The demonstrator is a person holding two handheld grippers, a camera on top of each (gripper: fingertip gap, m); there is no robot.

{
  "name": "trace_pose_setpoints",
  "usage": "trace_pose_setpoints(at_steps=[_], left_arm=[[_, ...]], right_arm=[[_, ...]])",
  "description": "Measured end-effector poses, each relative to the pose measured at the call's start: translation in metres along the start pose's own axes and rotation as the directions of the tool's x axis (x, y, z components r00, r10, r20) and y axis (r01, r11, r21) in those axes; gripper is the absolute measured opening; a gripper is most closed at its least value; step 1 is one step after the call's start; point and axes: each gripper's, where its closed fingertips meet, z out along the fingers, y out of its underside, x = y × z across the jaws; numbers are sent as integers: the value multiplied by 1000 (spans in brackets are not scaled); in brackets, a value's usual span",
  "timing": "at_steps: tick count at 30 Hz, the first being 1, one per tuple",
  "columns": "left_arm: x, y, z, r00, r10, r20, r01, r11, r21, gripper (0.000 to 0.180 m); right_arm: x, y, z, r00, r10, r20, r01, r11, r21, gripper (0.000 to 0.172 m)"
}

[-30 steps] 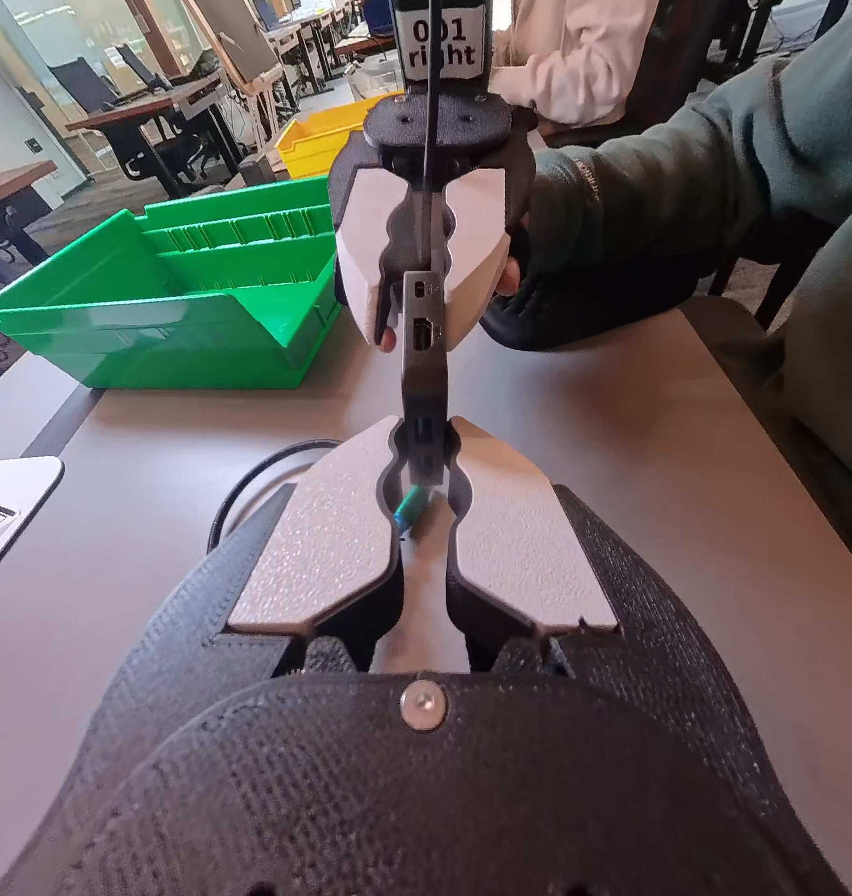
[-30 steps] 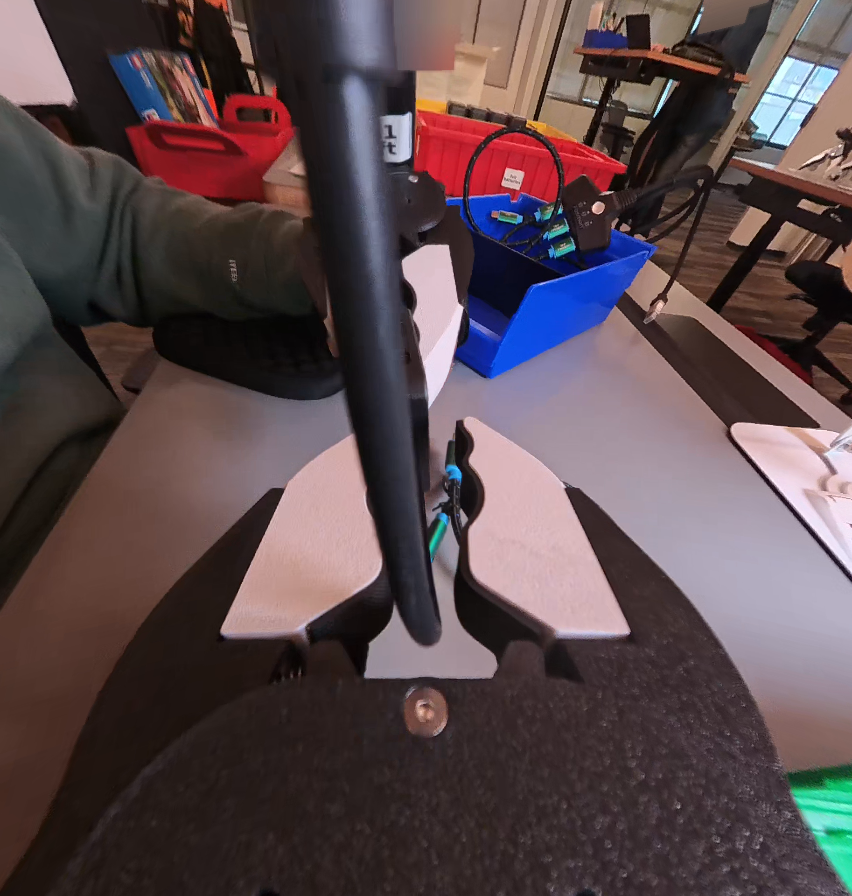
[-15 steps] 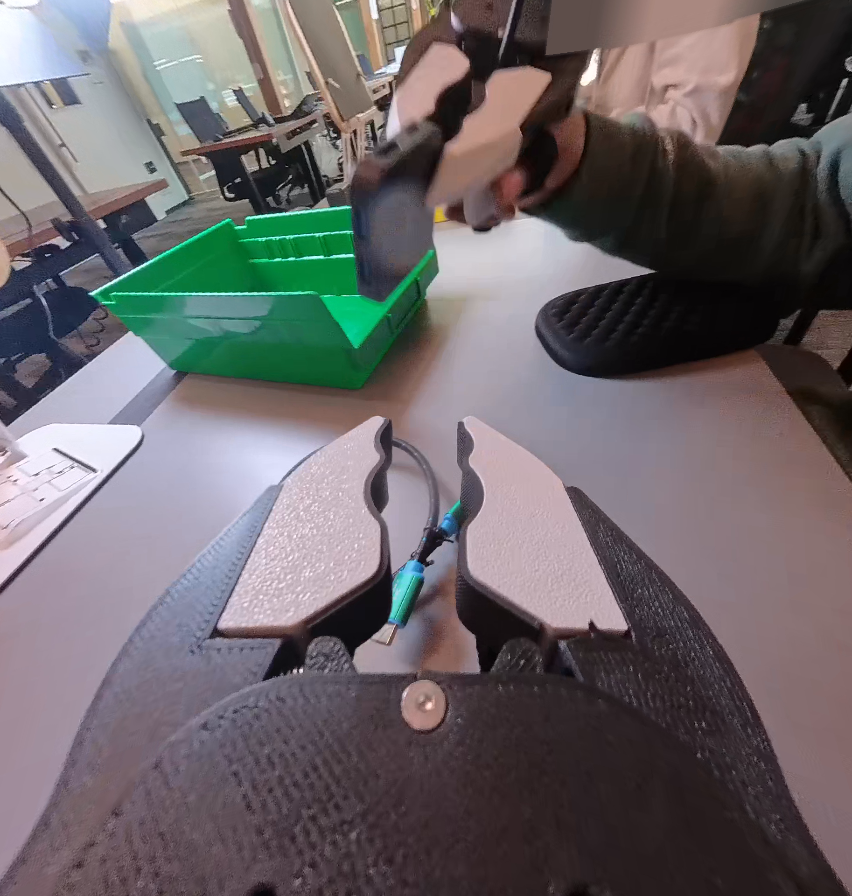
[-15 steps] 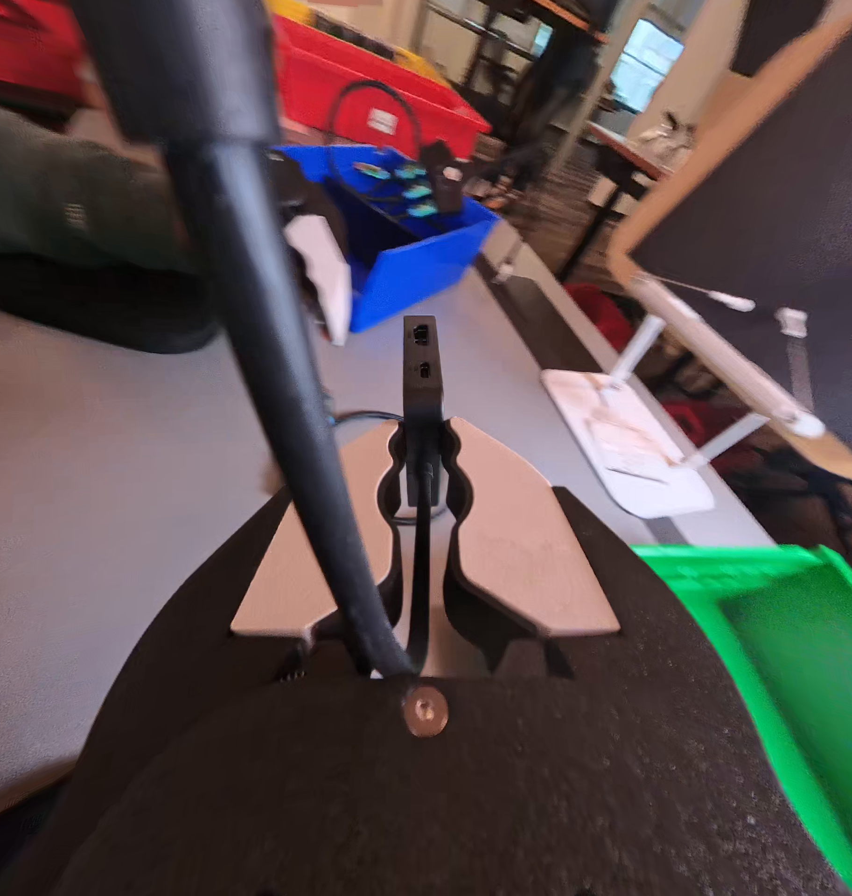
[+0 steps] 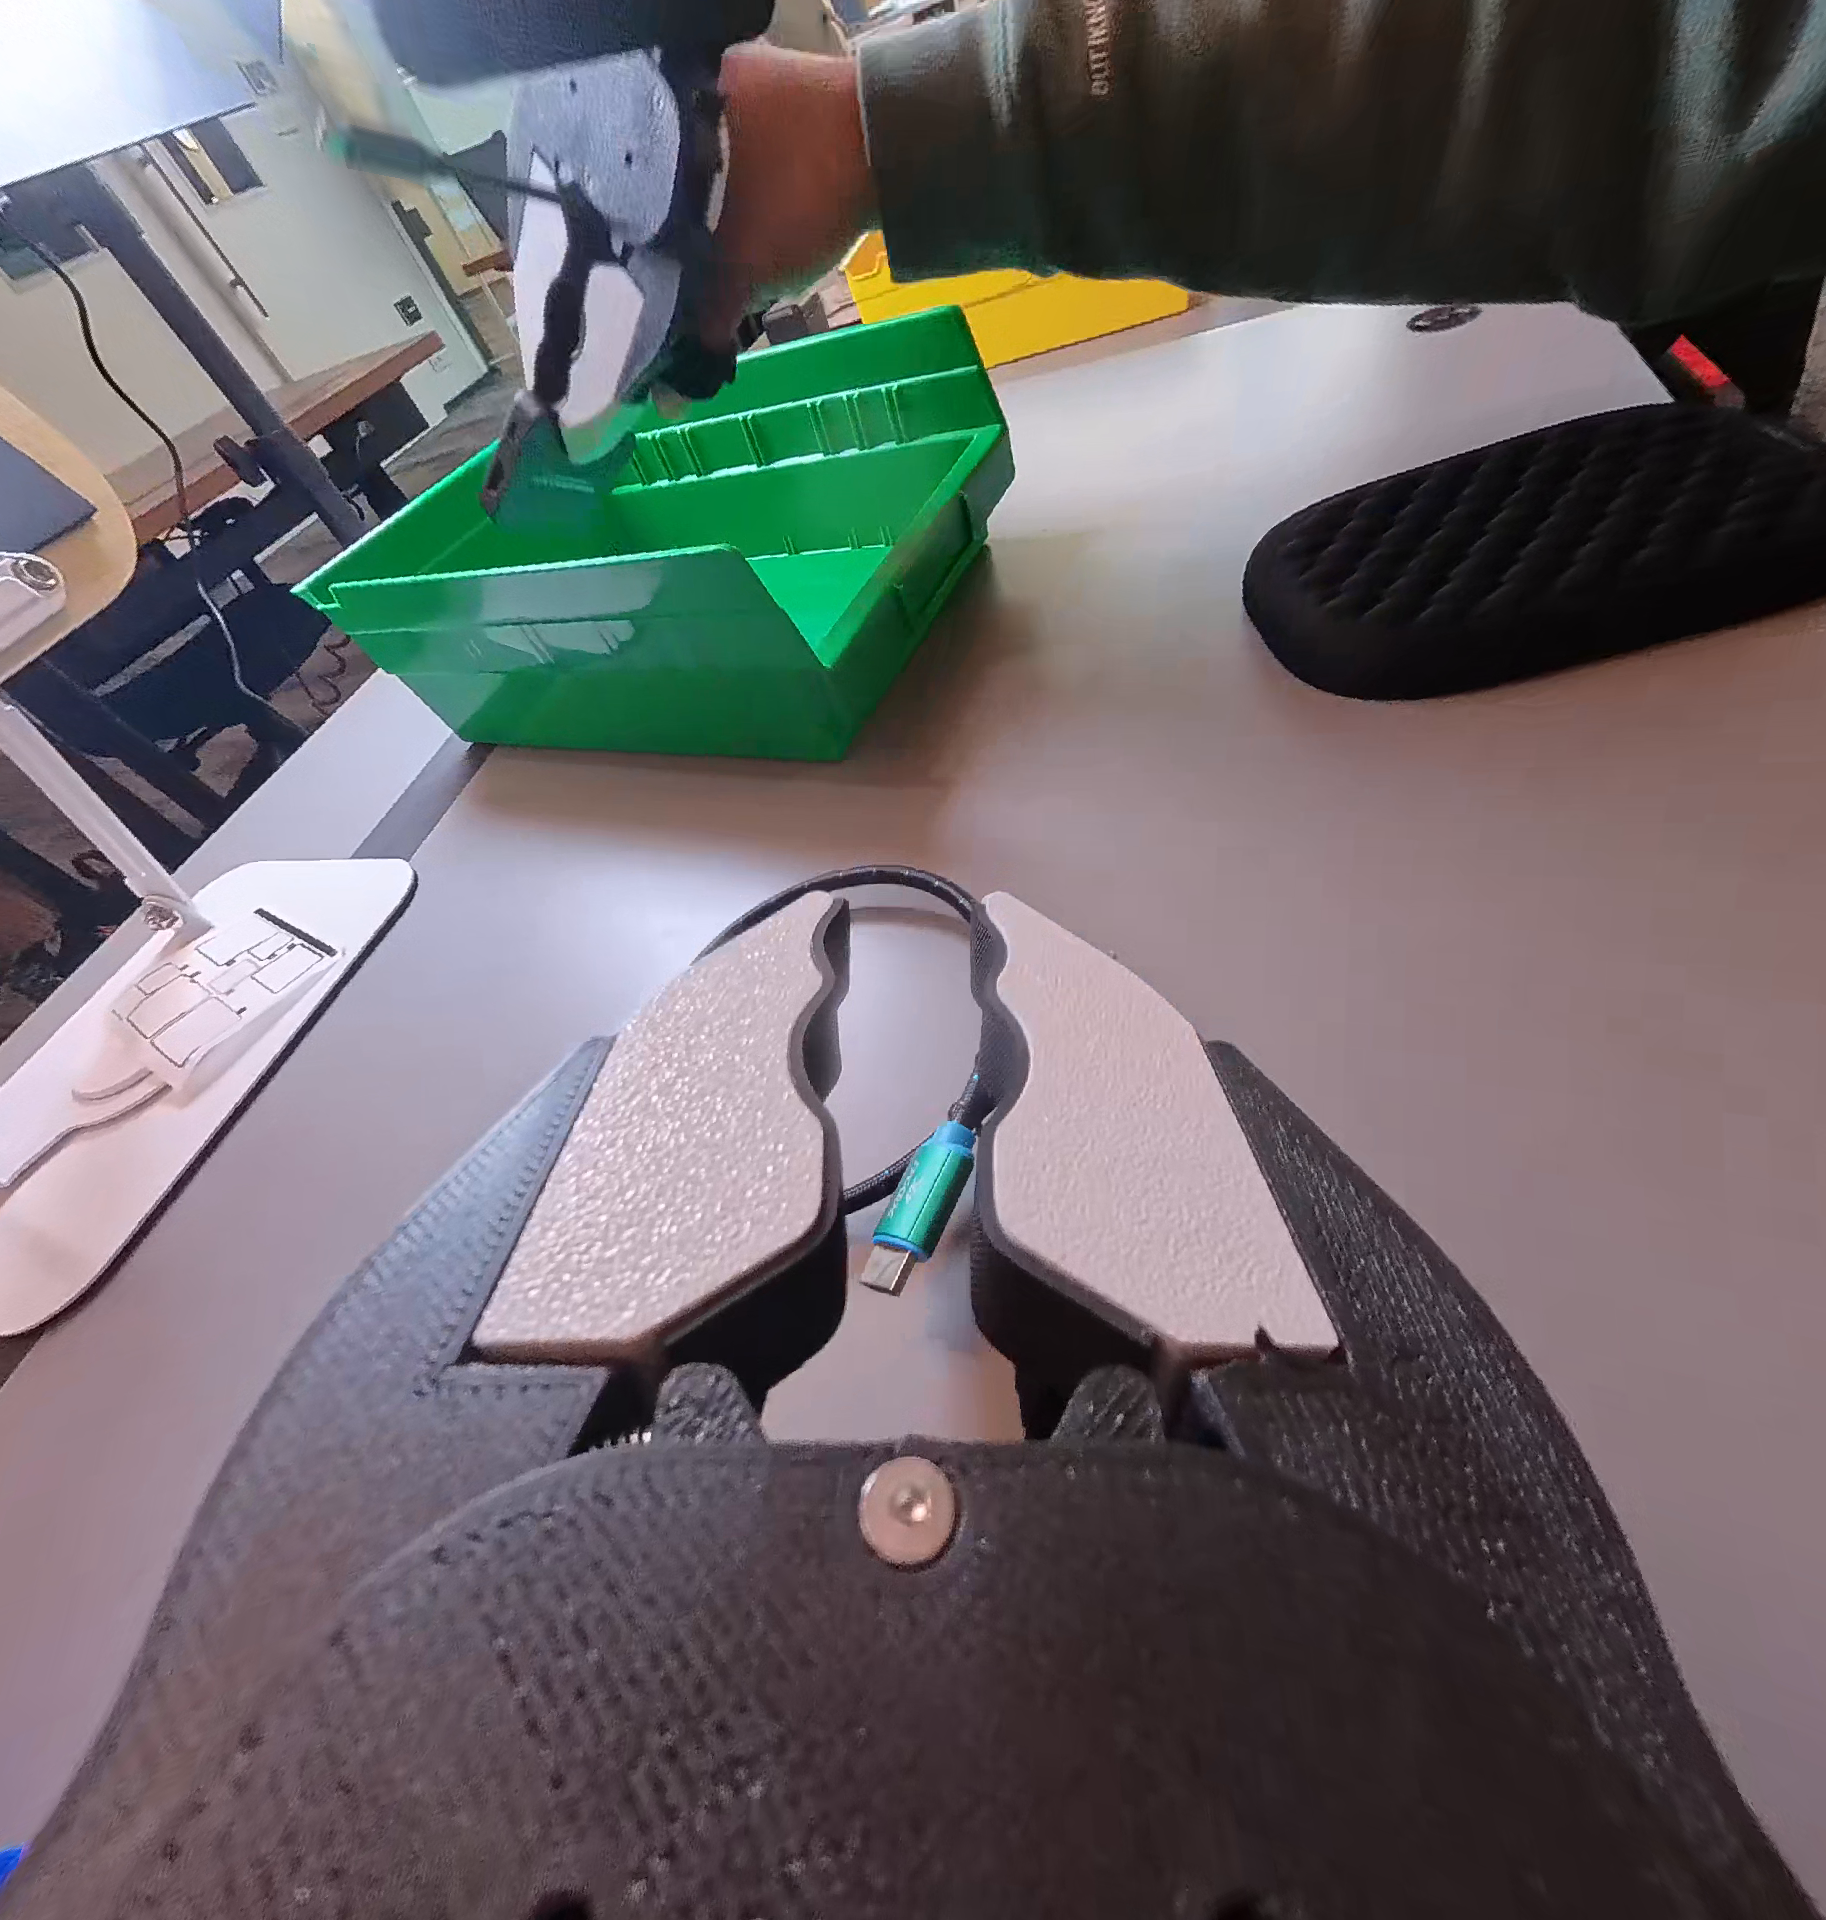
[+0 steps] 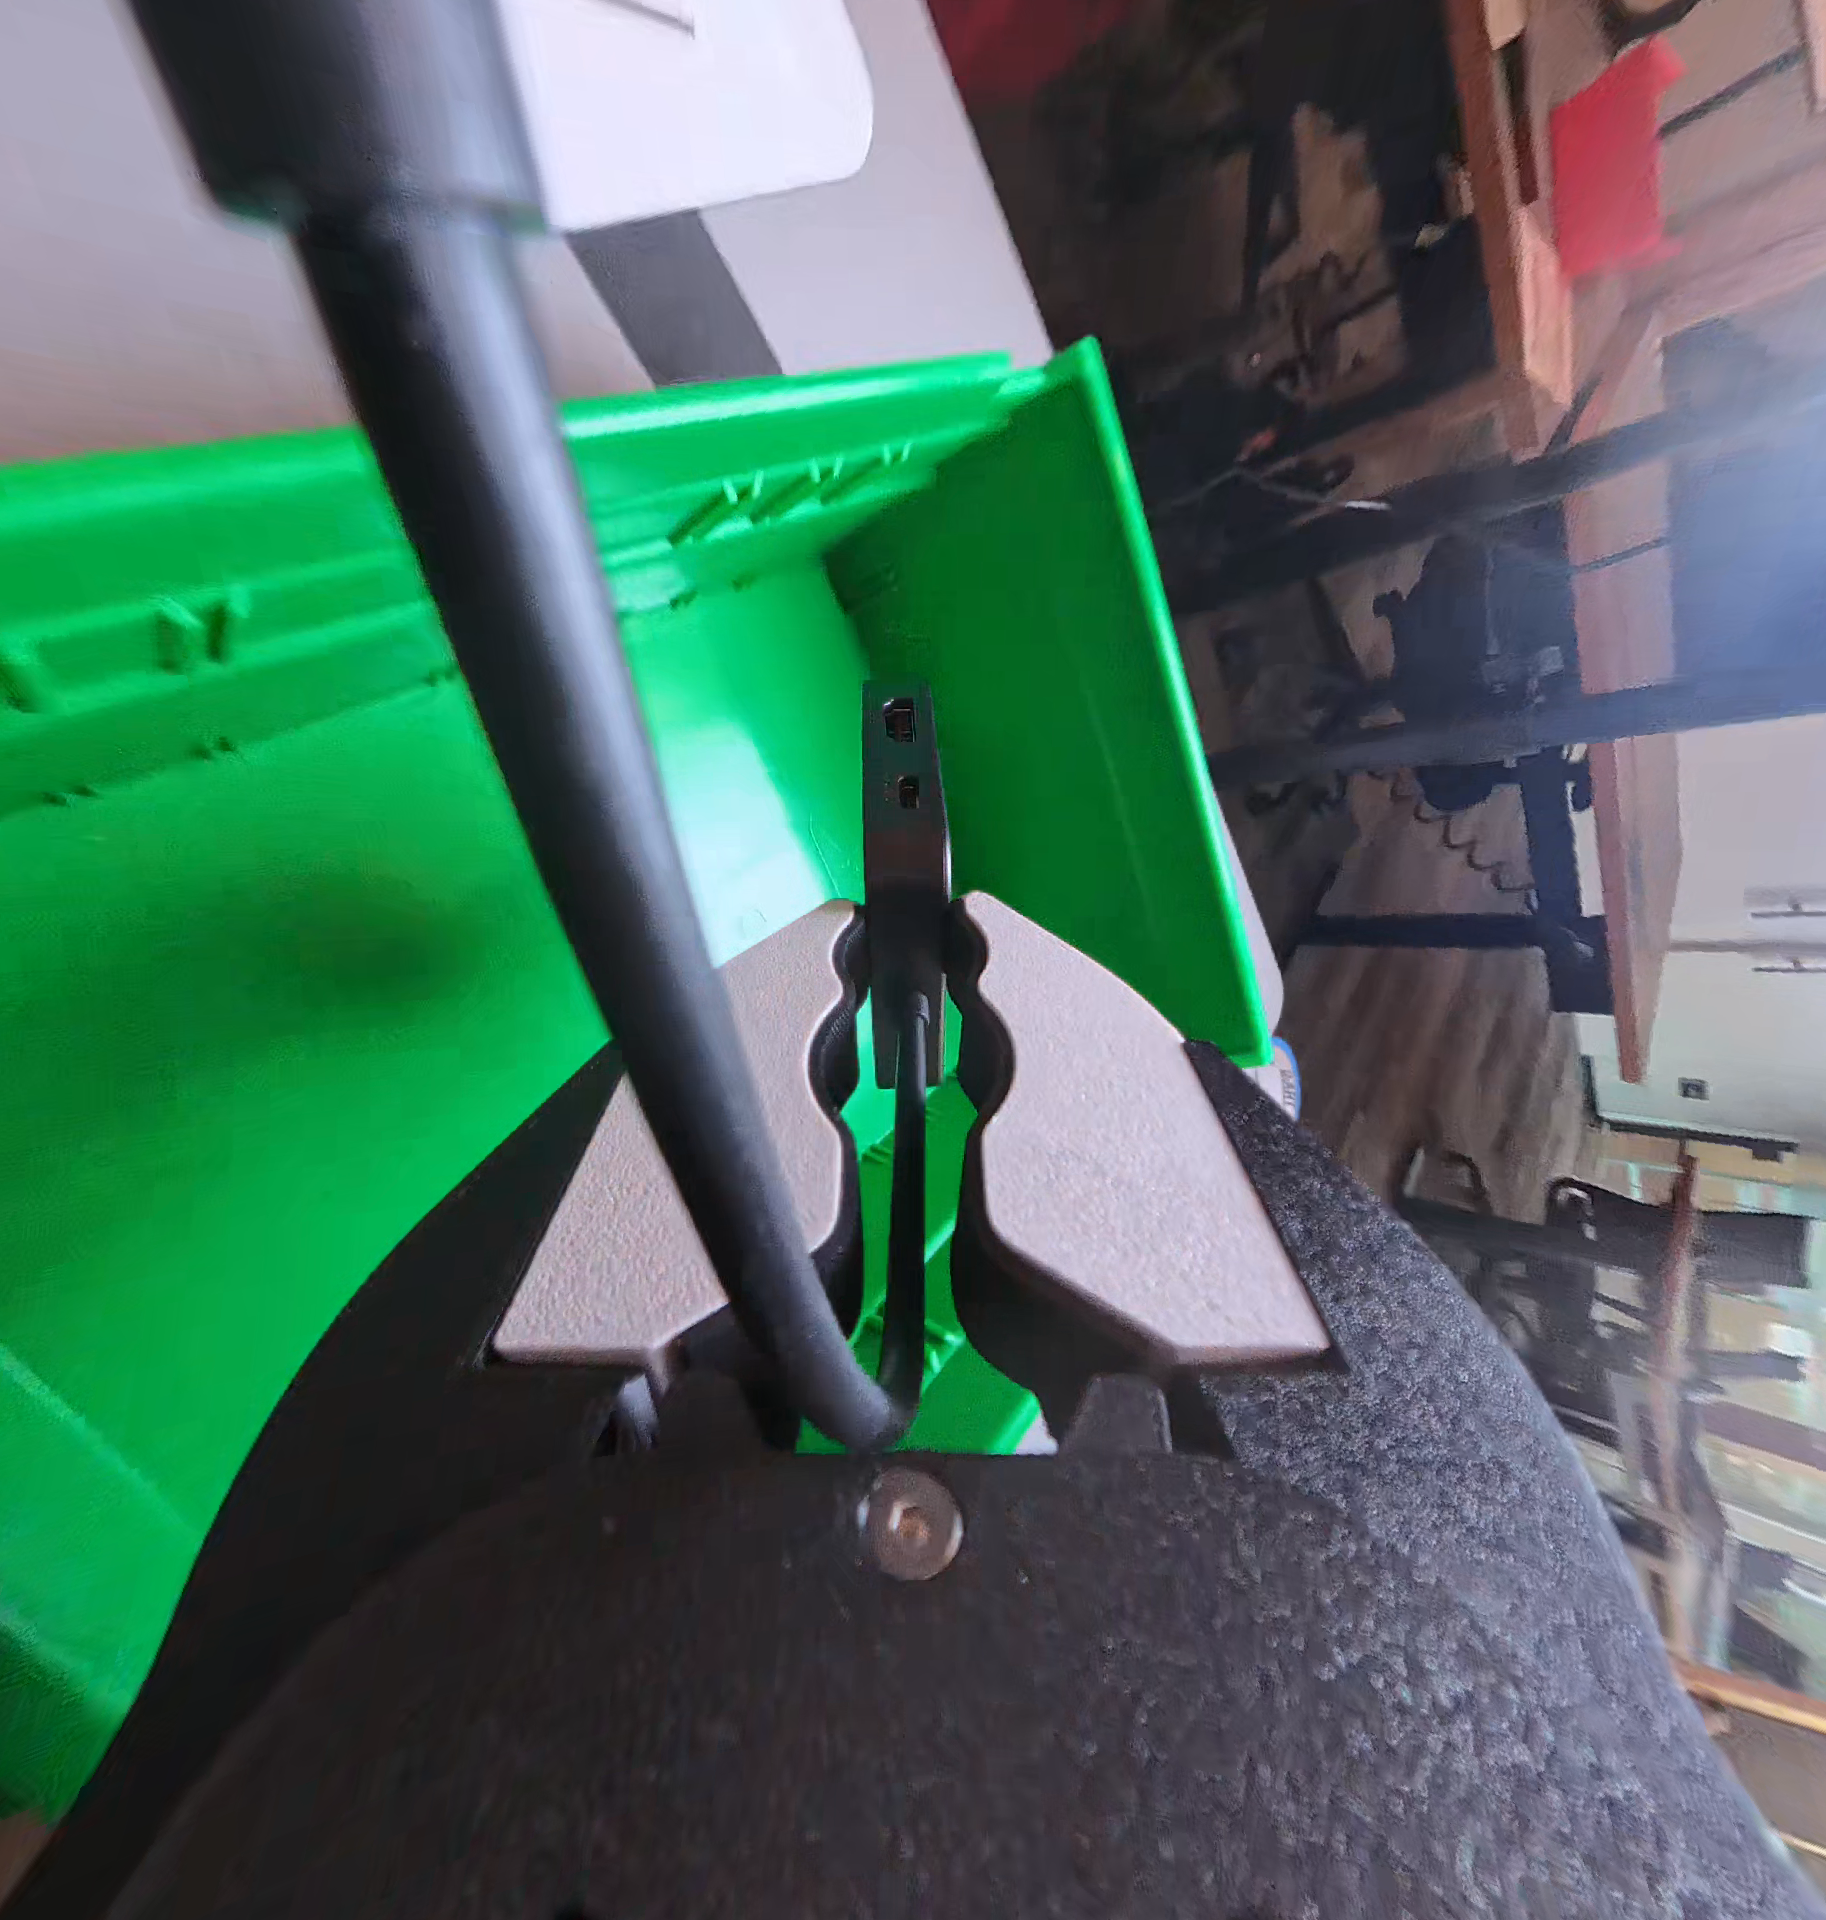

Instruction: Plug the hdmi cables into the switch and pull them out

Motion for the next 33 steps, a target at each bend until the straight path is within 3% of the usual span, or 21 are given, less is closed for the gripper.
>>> trace_pose_setpoints(at_steps=[7, 10, 12, 16, 21, 27, 33], left_arm=[[0, 11, 3, 1000, 4, -6, -5, 999, -37, 21], [2, 13, 4, 1000, 15, -9, -15, 999, -46, 21], [2, 13, 4, 1000, 14, -13, -15, 999, -48, 20], [2, 17, 5, 1000, 3, -18, -4, 998, -60, 21], [2, 18, 6, 1000, -5, -18, 4, 998, -64, 21], [4, 22, 8, 1000, -1, -22, -1, 996, -86, 20], [6, 27, 11, 1000, -2, -31, -2, 994, -106, 20]], right_arm=[[0, 32, 65, 990, -138, -8, 132, 958, -255, 14], [8, 50, 78, 988, -157, -13, 140, 915, -377, 15], [16, 61, 80, 991, -130, -16, 109, 888, -446, 26], [15, 50, 69, 997, 11, 70, 19, 908, -418, 50], [-4, 21, 38, 959, 134, 248, -54, 951, -303, 57], [-39, 27, 22, 927, 76, 367, 26, 964, -265, 53], [-73, 31, 42, 920, -15, 392, 100, 975, -197, 48]])
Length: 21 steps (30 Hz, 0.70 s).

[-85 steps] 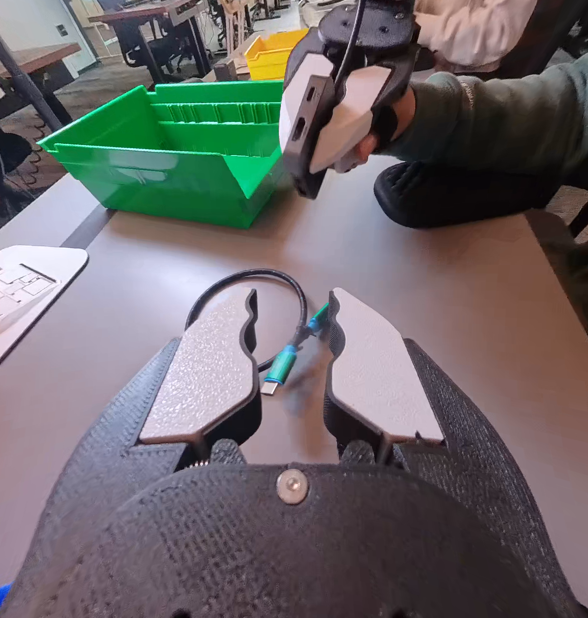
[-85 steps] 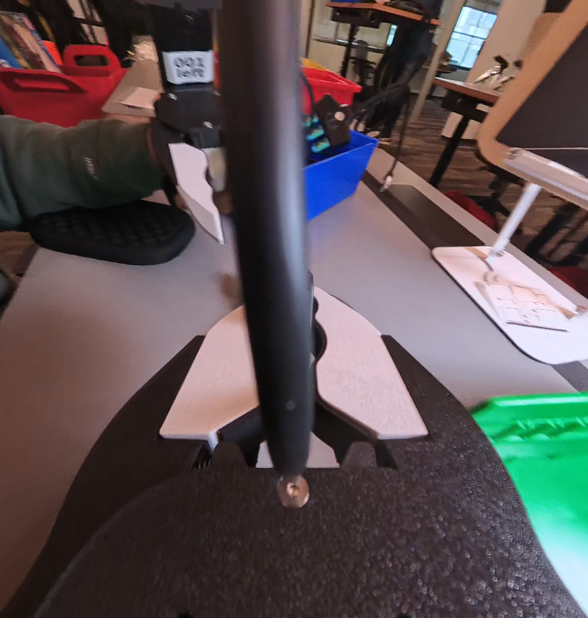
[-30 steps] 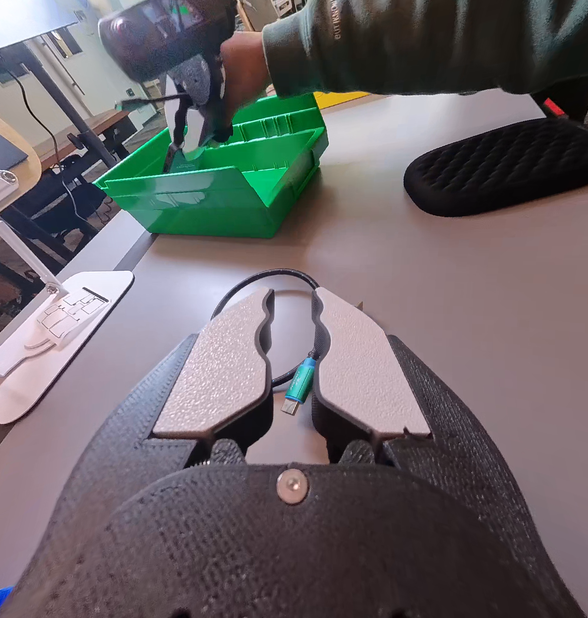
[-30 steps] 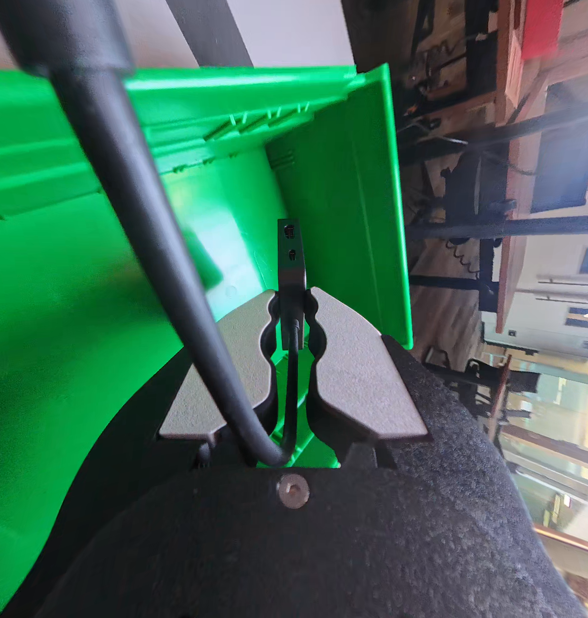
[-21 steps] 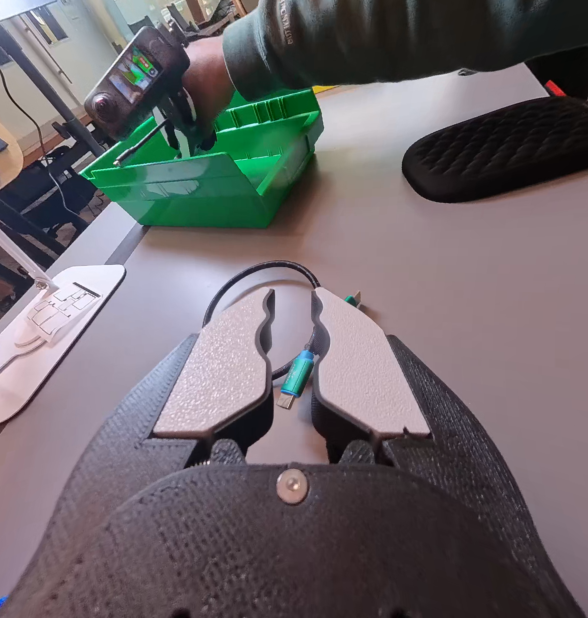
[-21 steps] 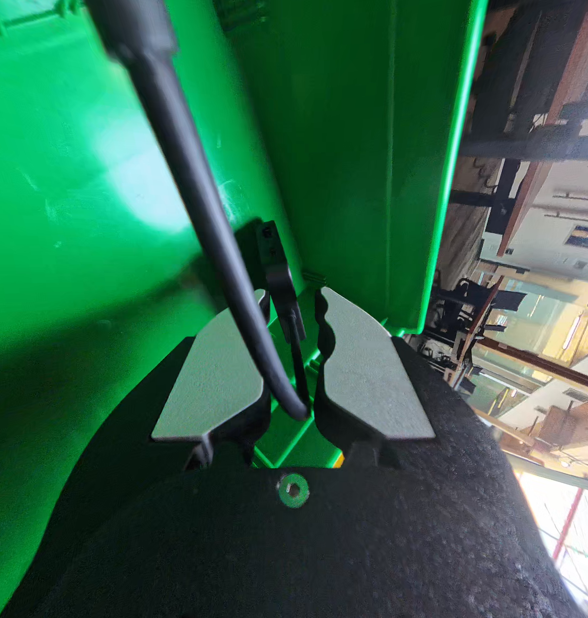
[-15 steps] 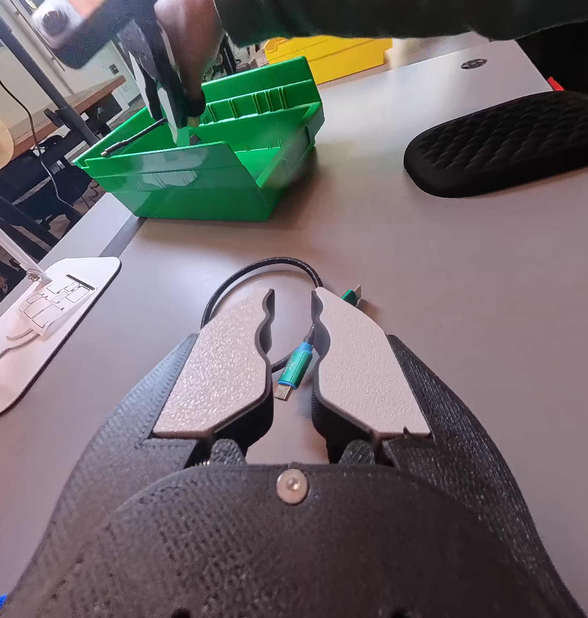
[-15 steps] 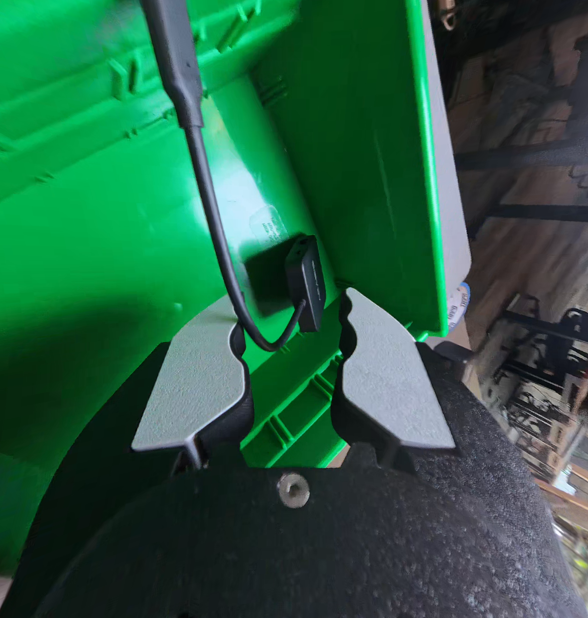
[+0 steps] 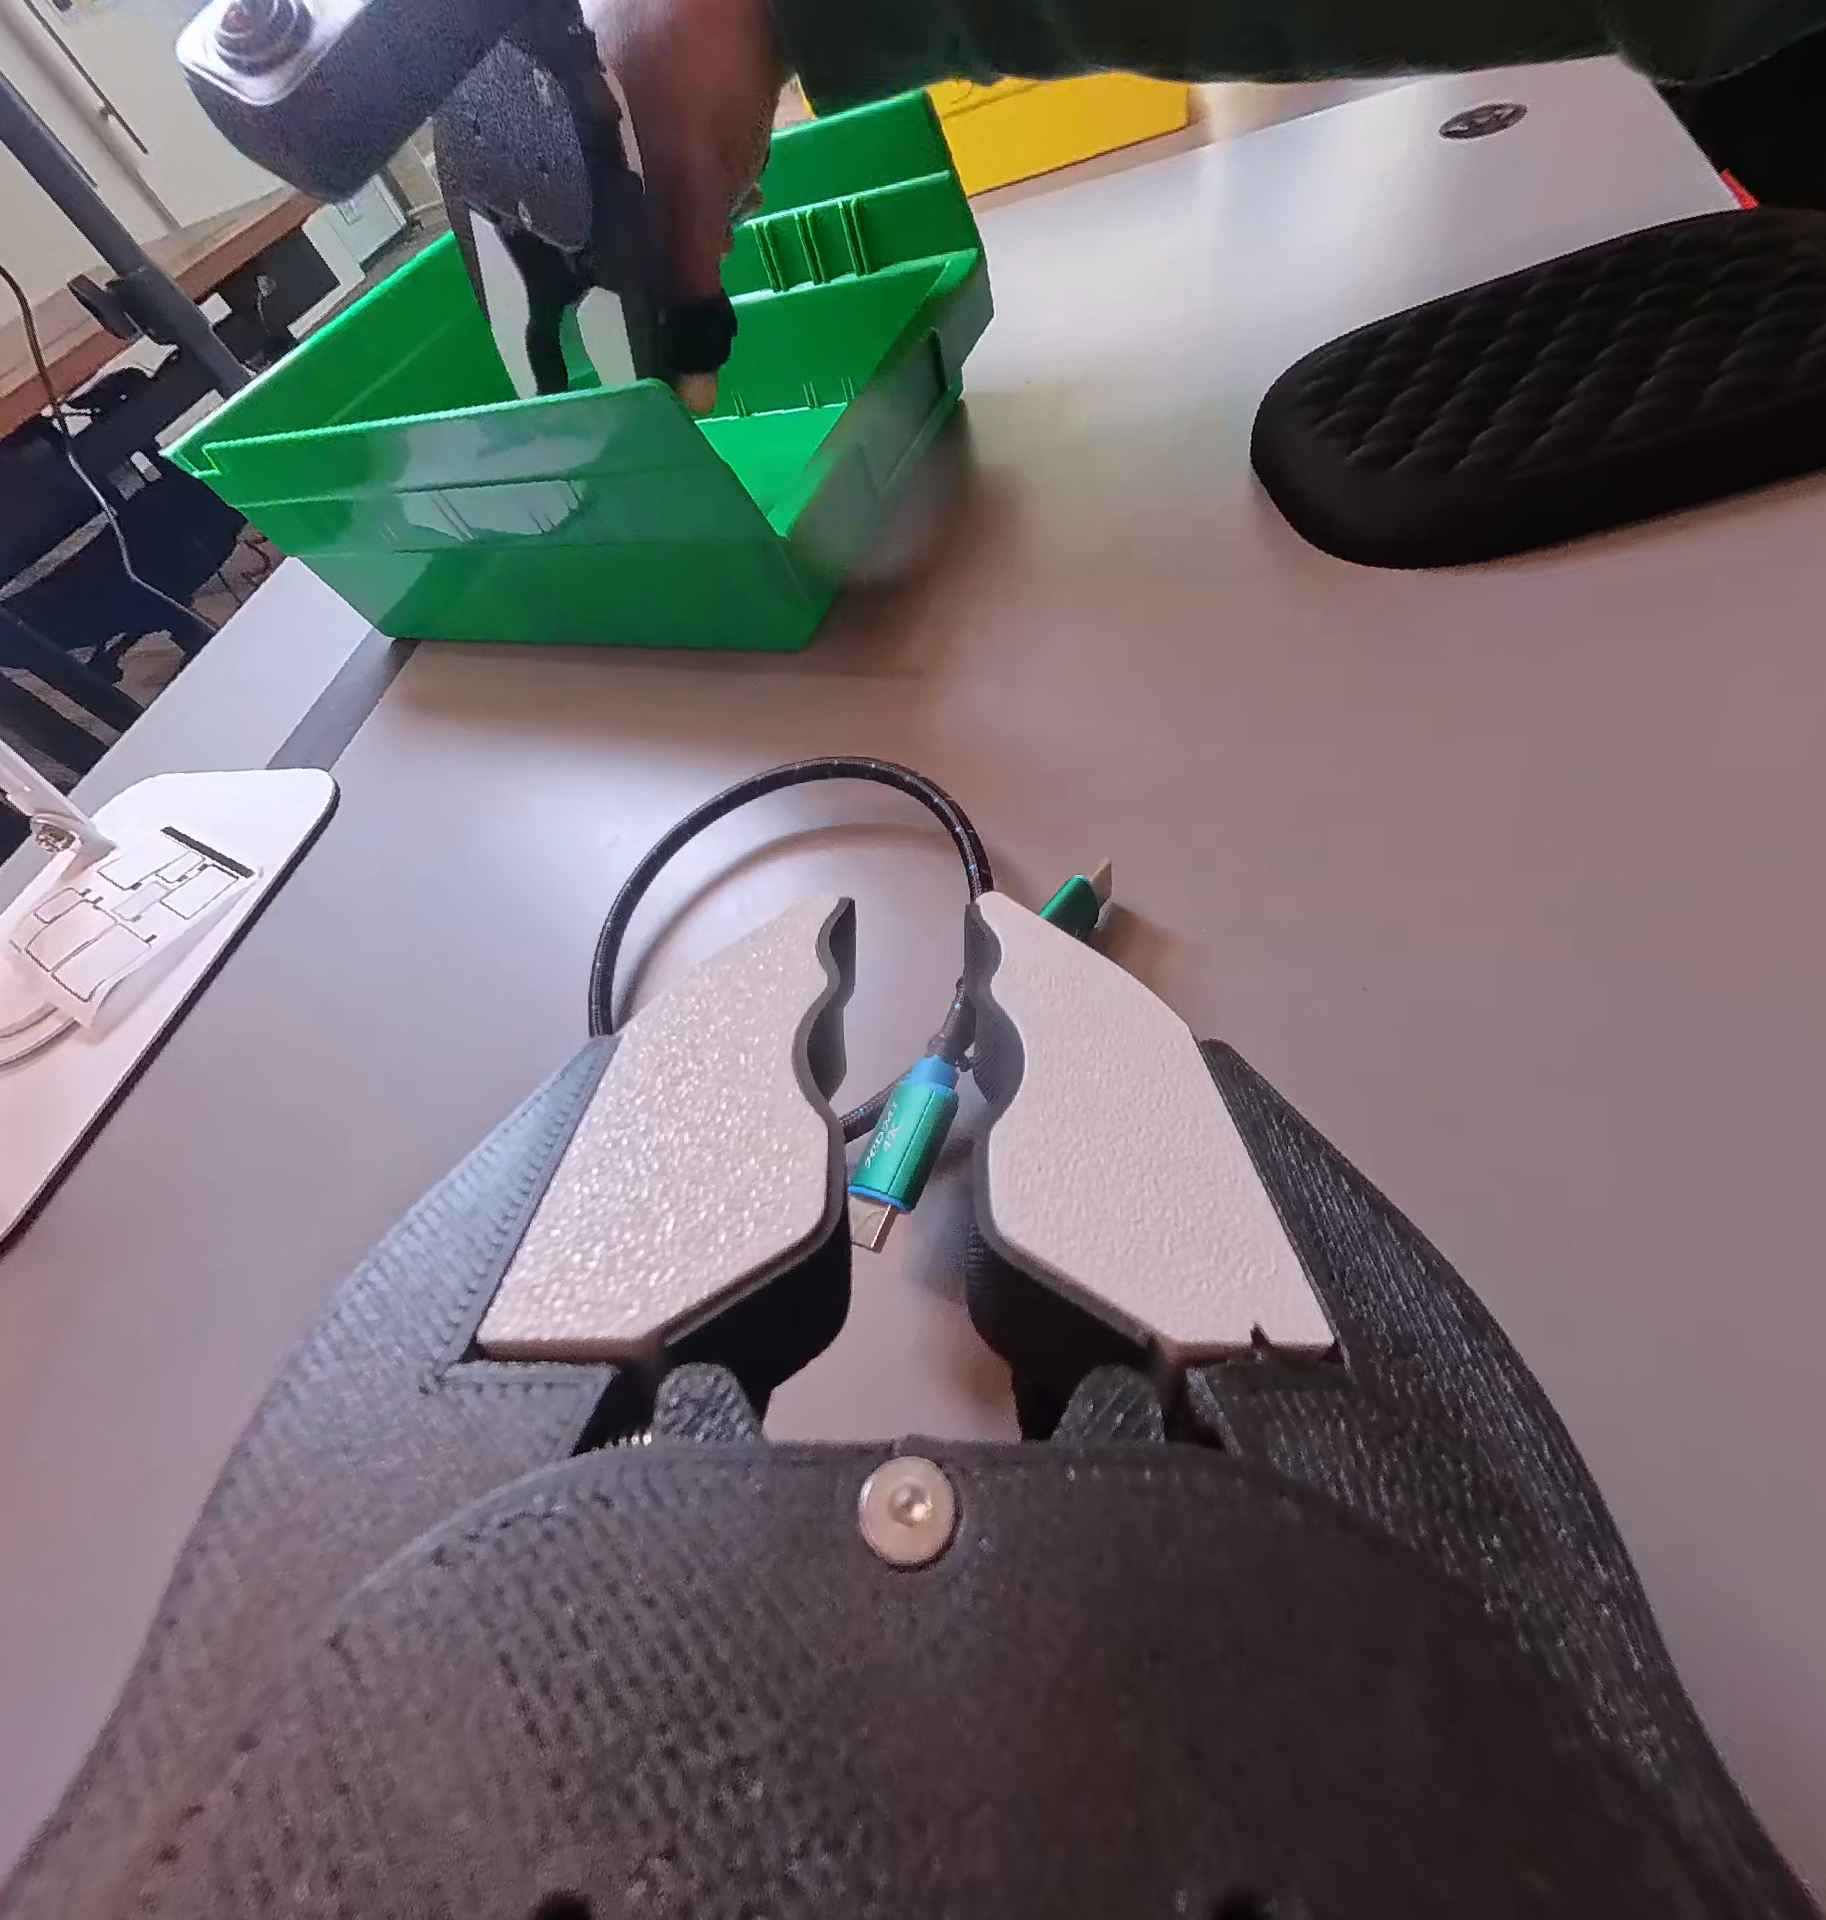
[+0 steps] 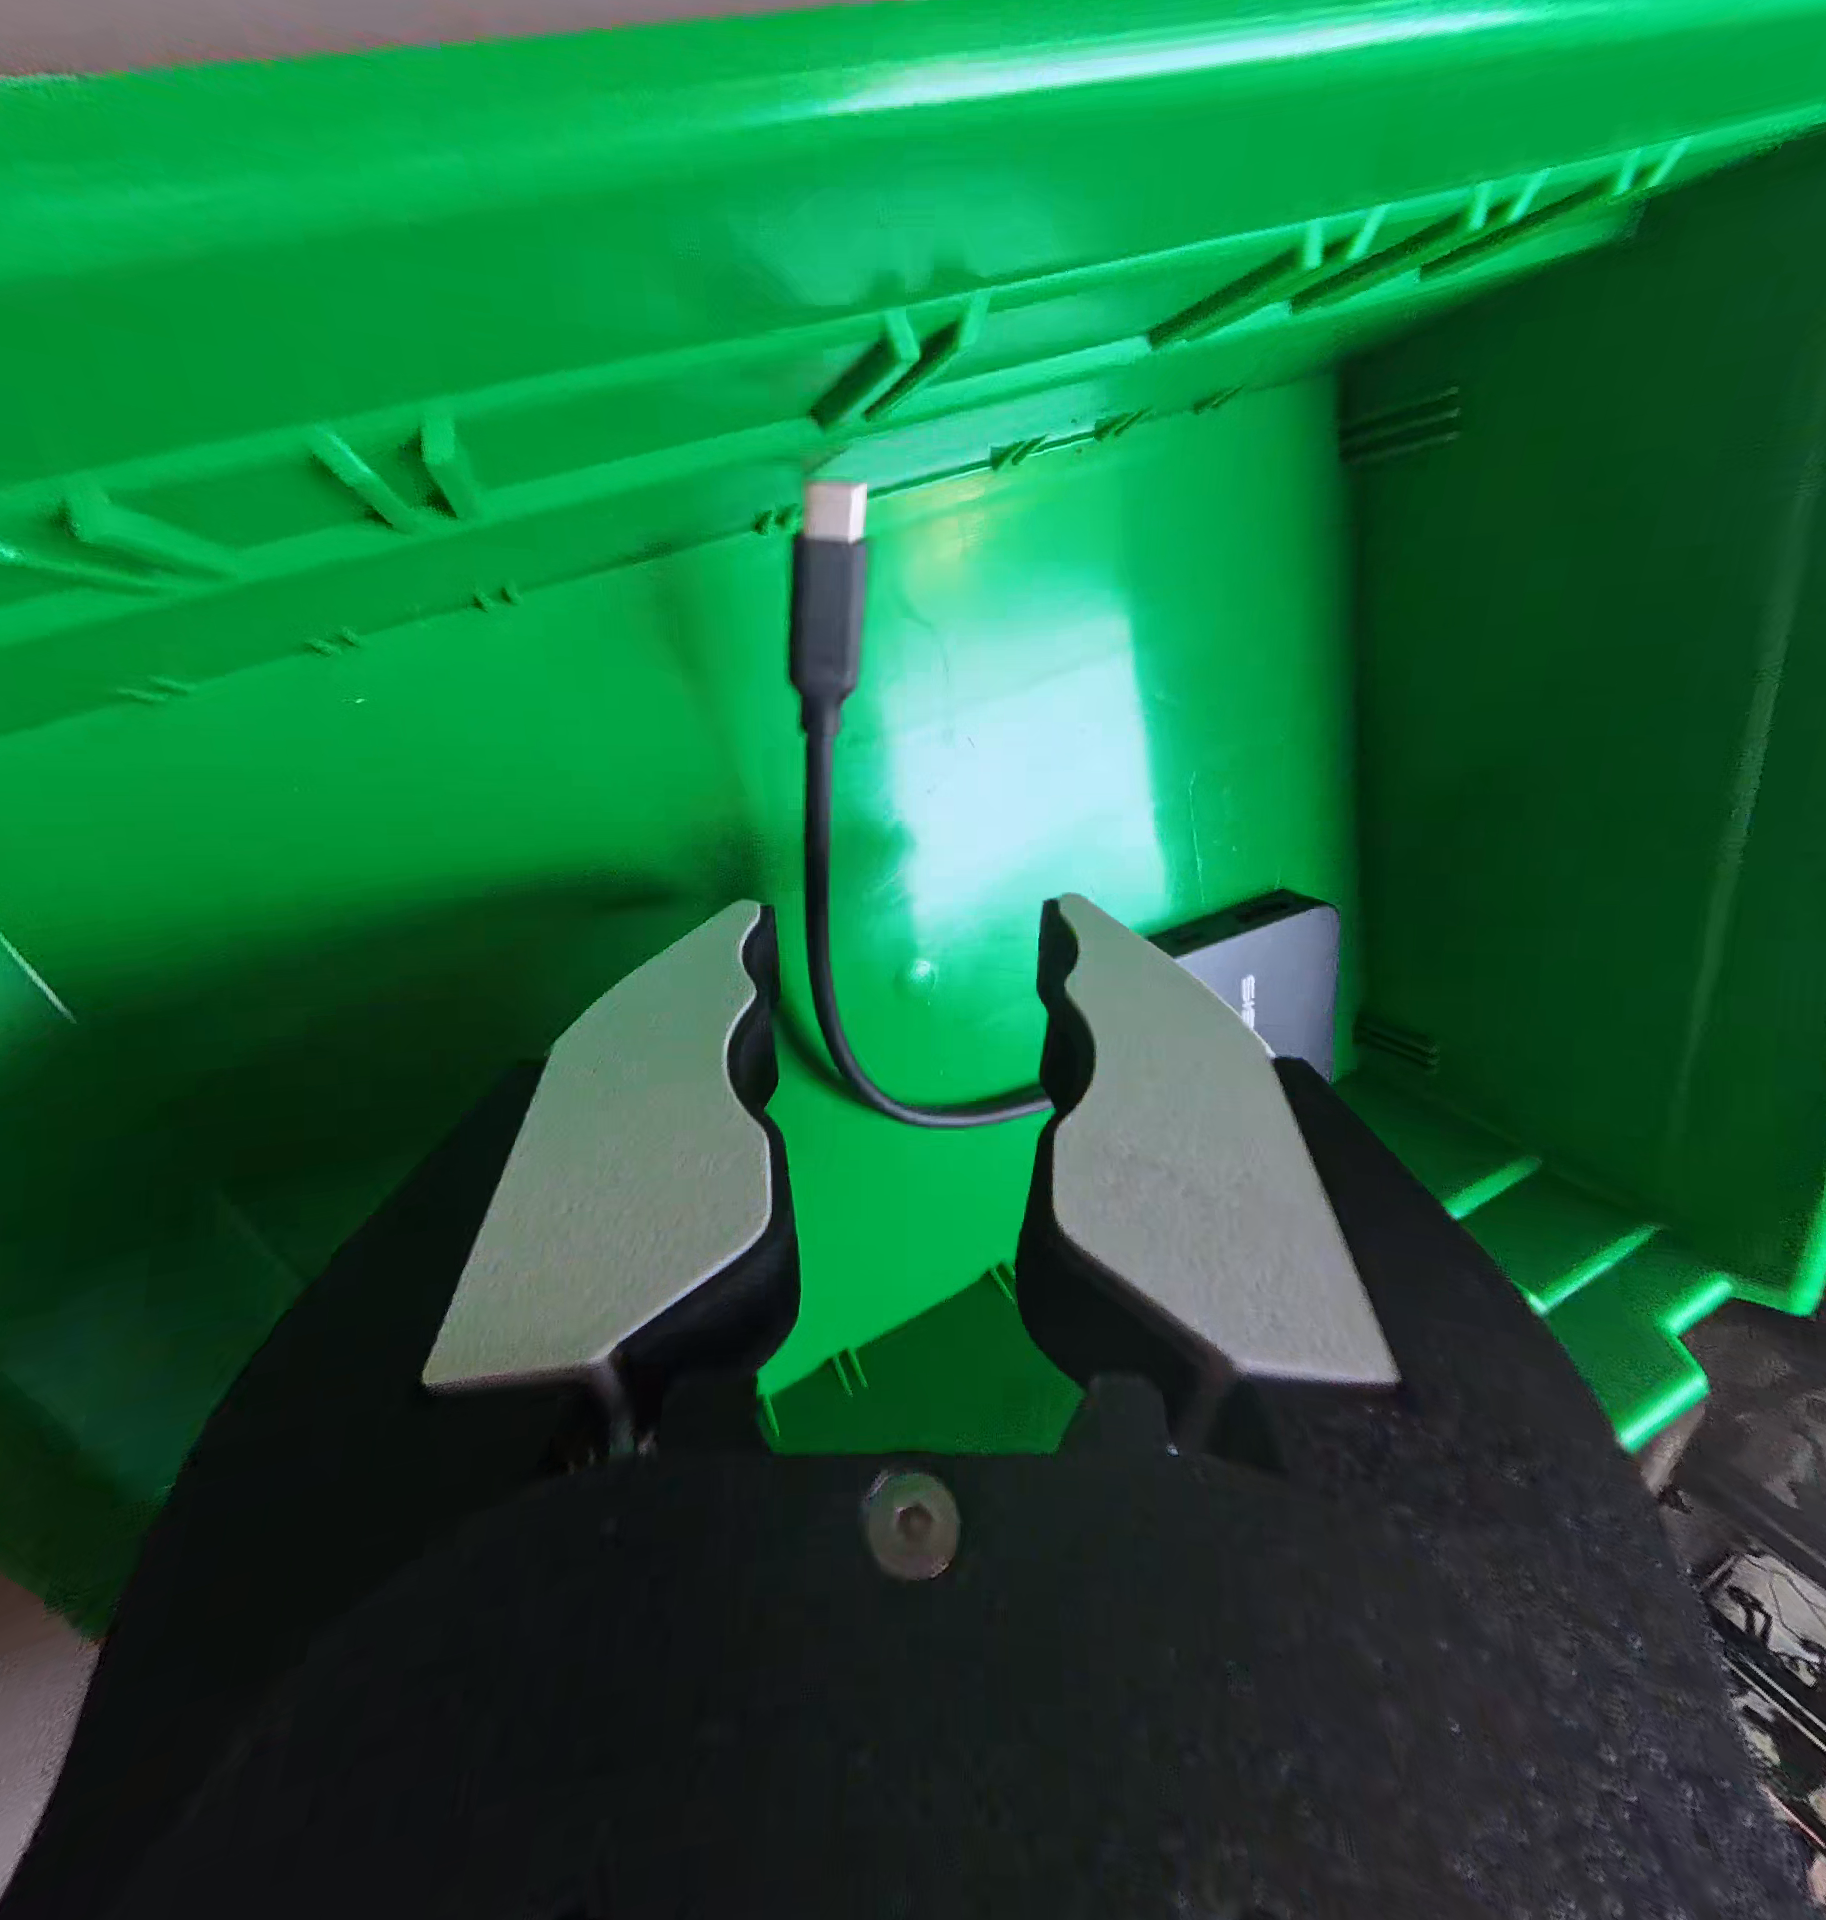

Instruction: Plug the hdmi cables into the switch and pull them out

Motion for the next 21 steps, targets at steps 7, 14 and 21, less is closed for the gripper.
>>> trace_pose_setpoints(at_steps=[7, 14, 21], left_arm=[[-1, 5, 0, 1000, -8, -4, 8, 1000, -15, 19], [-2, 5, -1, 1000, -6, -6, 6, 1000, -14, 19], [-4, 4, -1, 1000, -12, 4, 12, 1000, -10, 19]], right_arm=[[3, 10, 16, 999, 12, 52, -8, 997, -73, 0], [13, 8, 2, 996, 52, 71, -53, 998, 16, 3], [-16, 27, 12, 983, 39, 177, -22, 995, -100, 5]])
